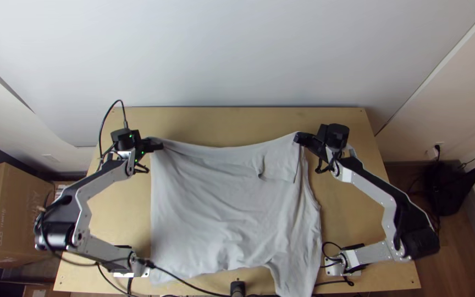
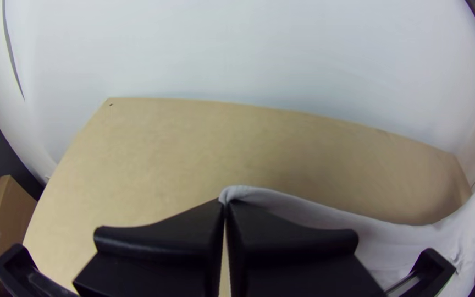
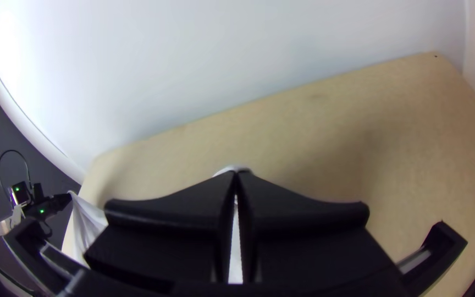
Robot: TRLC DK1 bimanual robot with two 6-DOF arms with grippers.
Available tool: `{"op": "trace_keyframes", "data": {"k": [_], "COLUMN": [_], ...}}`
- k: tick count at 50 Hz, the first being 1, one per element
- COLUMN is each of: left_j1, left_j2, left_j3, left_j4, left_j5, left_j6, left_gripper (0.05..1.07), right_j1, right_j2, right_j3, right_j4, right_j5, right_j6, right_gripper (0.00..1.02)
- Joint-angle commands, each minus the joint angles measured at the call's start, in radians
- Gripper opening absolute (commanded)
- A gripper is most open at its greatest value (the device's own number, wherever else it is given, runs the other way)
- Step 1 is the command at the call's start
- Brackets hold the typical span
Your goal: Fold the t-shirt
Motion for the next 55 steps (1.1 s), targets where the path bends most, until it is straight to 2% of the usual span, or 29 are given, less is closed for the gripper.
{"op": "trace_keyframes", "data": {"k": [1, 29, 37, 39, 41, 44, 46, 47, 48, 55], "left_j1": [0.012, -0.023, -0.037, -0.043, -0.049, -0.052, -0.056, -0.056, -0.056, -0.059], "left_j2": [0.097, 0.469, 0.535, 0.553, 0.565, 0.588, 0.597, 0.601, 0.604, 0.59], "left_j3": [0.102, 0.615, 0.758, 0.792, 0.815, 0.861, 0.89, 0.904, 0.916, 0.973], "left_j4": [0.036, -0.025, -0.07, -0.073, -0.077, -0.088, -0.099, -0.108, -0.119, -0.199], "left_j5": [0.006, -0.005, -0.016, -0.033, -0.036, -0.036, -0.036, -0.037, -0.045, -0.056], "left_j6": [-0.019, -0.045, -0.056, -0.059, -0.057, -0.056, -0.057, -0.062, -0.071, -0.134], "left_gripper": [0.08, 0.08, 0.08, 0.11, 0.28, 0.65, 0.95, 1.02, 1.02, 1.02], "right_j1": [-0.021, -0.048, -0.059, -0.059, -0.059, -0.059, -0.062, -0.064, -0.067, -0.082], "right_j2": [0.095, 0.474, 0.546, 0.563, 0.573, 0.587, 0.596, 0.598, 0.599, 0.543], "right_j3": [0.092, 0.602, 0.707, 0.724, 0.737, 0.762, 0.779, 0.79, 0.797, 0.77], "right_j4": [0.035, -0.005, 0.001, 0.004, 0.007, 0.007, -0.002, -0.012, -0.026, -0.028], "right_j5": [0.009, 0.051, 0.084, 0.097, 0.106, 0.124, 0.126, 0.127, 0.127, 0.132], "right_j6": [0.008, -0.021, -0.061, -0.082, -0.095, -0.102, -0.104, -0.104, -0.104, -0.099], "right_gripper": [0.02, 0.02, 0.02, 0.03, 0.15, 0.52, 0.86, 0.97, 0.99, 0.99]}}
